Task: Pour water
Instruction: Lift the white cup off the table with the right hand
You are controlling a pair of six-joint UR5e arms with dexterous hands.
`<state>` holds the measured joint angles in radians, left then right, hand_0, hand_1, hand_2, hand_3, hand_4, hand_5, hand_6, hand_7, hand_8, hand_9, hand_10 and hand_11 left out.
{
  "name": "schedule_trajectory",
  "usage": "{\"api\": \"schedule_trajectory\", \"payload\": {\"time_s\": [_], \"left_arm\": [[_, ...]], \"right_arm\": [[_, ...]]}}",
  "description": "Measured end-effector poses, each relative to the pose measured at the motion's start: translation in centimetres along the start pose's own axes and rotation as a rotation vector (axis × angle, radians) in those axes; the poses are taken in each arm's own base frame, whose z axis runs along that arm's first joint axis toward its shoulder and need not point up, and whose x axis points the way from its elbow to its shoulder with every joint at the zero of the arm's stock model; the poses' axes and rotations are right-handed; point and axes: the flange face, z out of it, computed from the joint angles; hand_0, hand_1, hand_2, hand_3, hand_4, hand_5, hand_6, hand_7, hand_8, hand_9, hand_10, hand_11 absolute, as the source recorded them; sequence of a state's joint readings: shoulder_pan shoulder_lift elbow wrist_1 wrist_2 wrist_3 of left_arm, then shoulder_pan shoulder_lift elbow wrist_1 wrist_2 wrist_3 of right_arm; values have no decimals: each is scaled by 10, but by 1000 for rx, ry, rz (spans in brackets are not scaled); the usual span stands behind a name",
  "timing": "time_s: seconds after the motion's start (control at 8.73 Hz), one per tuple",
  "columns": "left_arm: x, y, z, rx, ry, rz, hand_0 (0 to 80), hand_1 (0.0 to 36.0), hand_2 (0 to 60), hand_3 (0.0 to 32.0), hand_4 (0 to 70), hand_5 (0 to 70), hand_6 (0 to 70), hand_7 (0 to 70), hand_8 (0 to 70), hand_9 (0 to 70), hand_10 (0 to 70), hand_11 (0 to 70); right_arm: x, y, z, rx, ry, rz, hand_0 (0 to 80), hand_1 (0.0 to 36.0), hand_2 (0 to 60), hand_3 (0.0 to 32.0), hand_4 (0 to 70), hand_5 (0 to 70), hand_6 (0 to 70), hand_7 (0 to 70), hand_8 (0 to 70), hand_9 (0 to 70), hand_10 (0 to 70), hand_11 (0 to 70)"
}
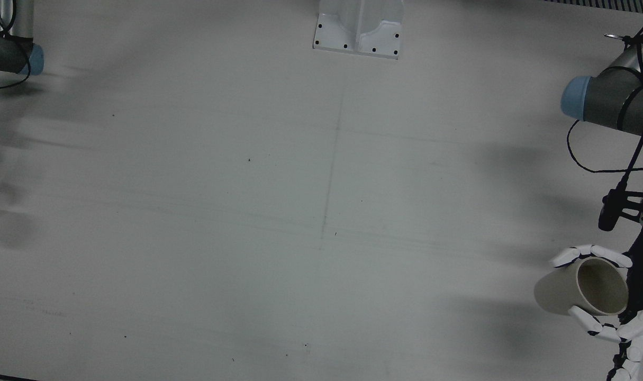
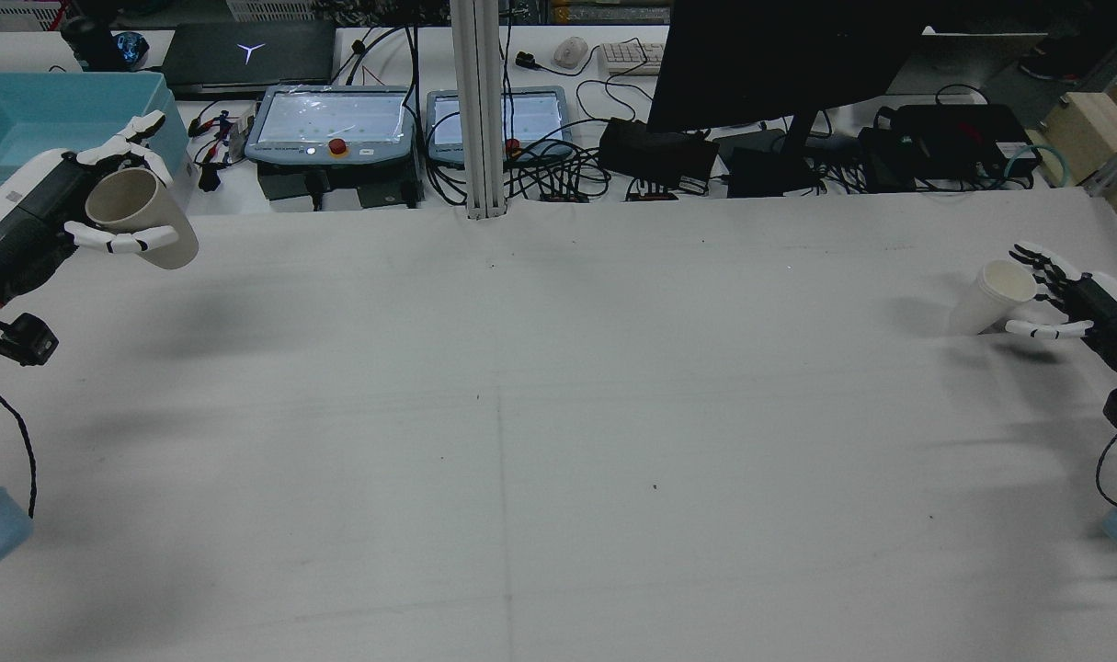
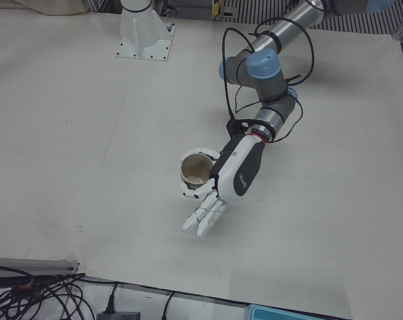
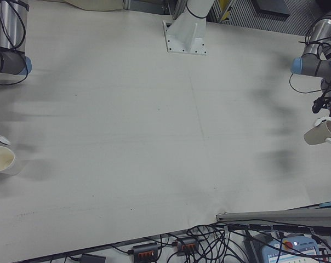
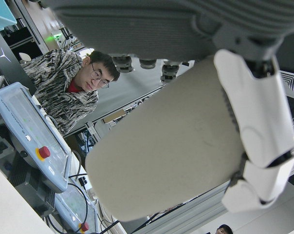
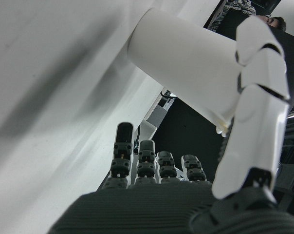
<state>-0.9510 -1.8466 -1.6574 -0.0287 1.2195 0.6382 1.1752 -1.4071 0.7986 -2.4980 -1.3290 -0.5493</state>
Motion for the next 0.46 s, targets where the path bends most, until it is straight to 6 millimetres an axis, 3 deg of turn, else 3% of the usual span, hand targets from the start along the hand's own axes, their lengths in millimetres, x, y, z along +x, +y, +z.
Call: {"api": "schedule_trajectory", "payload": {"time_s": [0.11,0.46], "left_arm": [[1,1,0,0,0,-1,470,325,600,0,350,472,64,72,10,15,26,56],[1,2,0,-2,1,-2,472,324,600,0,350,471,64,73,10,15,25,56]], "right_arm": [[0,-3,-4,4,2,5,494,138,0,0,0,0,0,0,0,0,0,11],[2,3,3,-6,2,10,503,156,0,0,0,0,0,0,0,0,0,0]]}}
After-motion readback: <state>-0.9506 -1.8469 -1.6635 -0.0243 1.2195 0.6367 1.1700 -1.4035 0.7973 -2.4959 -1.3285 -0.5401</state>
